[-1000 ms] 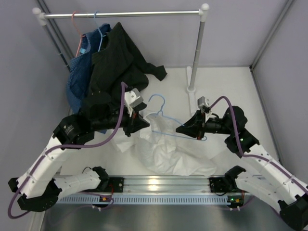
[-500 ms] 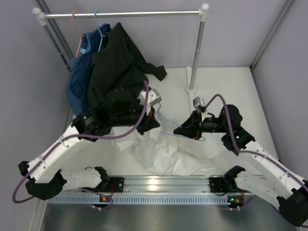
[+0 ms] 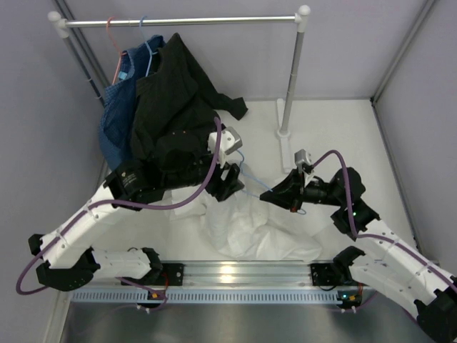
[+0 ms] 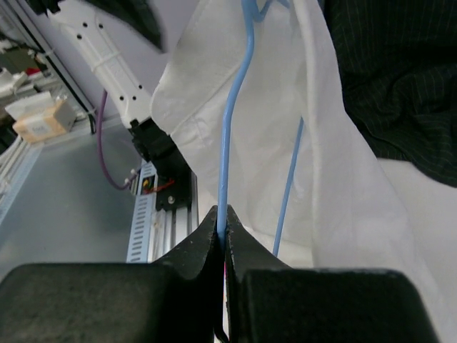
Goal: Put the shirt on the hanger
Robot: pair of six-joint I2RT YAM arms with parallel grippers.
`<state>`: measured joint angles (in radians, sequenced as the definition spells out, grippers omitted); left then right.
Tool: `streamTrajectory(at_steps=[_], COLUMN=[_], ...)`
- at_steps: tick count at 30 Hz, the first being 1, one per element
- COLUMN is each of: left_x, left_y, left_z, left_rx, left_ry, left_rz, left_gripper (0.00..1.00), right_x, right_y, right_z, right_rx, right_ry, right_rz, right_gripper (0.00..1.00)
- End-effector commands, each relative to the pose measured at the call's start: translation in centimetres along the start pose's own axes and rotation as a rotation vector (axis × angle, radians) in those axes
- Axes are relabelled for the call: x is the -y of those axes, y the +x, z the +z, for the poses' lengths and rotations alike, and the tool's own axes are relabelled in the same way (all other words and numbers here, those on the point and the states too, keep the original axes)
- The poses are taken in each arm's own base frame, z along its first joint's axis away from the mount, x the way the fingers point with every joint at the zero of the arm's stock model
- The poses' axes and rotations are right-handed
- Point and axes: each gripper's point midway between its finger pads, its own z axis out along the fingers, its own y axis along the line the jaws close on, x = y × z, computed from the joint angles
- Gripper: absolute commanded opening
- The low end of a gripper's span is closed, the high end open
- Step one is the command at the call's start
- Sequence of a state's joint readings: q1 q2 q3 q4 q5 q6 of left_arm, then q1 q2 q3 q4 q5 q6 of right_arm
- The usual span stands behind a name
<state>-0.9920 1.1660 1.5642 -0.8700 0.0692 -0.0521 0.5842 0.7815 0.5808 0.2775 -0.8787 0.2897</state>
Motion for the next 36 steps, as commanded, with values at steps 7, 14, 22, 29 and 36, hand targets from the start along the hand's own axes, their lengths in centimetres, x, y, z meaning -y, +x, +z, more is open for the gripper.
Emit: streamTrajectory(at_steps=[7,14,22,29,36], left_x=[-0.1,-1.2,0.2,0.3,2.8], left_y=[-5.9,-5.3,-3.8,-2.6,-1.0], left_z=[-5.2,-5.5,-1.8,-1.9,-2.4], left_rx=[0.208,0.232,0.153,0.131,0.104], left_ry=[-0.027,-0.058,0.126,0.262,0.418], left_rz=[0.169,0.432,0.507,0.45,0.419], left_gripper=[0.98,0.98,0.98,0.98,0.94], right_x=[0.0,-0.4,-1.6,-3.7,-4.9], right_y=[-3.2,-2.9,-1.8,-1.7,-1.4], right_z=[-0.2,-0.7,-1.5,-2.6,-3.3], right_rx=[0.211,0.212,0.18,0.164,0.142], right_ry=[0.042,0.047,0.019,-0.034,-0.066], right_rz=[-0.081,-0.085,-0.126,-0.204,-0.254], right_gripper=[0.0,0.0,0.0,0.0,0.0])
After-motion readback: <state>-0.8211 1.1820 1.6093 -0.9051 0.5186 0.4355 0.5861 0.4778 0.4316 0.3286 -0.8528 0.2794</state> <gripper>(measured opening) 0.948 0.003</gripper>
